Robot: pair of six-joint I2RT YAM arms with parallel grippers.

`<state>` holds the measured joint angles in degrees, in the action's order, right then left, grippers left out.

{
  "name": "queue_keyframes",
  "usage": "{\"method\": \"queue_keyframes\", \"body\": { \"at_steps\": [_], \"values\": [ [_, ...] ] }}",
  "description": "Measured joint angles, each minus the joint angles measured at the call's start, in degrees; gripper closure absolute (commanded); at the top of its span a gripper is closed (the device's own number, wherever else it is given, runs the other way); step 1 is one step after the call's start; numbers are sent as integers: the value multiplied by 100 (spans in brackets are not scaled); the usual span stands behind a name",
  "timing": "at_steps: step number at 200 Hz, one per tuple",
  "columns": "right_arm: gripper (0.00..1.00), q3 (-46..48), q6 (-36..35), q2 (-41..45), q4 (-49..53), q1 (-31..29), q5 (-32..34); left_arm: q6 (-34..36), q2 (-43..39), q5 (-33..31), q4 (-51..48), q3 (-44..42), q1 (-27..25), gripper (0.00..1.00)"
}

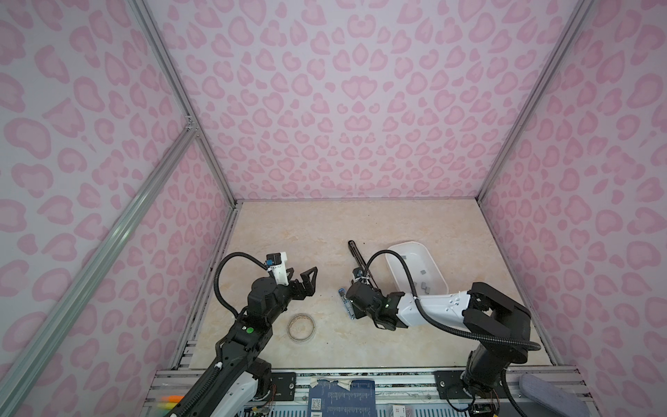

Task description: Load the staples into the stapler

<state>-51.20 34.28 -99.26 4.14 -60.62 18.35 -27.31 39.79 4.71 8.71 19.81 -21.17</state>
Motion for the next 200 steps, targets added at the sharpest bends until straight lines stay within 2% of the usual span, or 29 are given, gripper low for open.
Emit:
{"method": "queue_keyframes", "body": {
  "at_steps": [200],
  "values": [
    [98,2,-39,26,17,15,7,-2,11,0,0,0,0,4]
  ]
}}
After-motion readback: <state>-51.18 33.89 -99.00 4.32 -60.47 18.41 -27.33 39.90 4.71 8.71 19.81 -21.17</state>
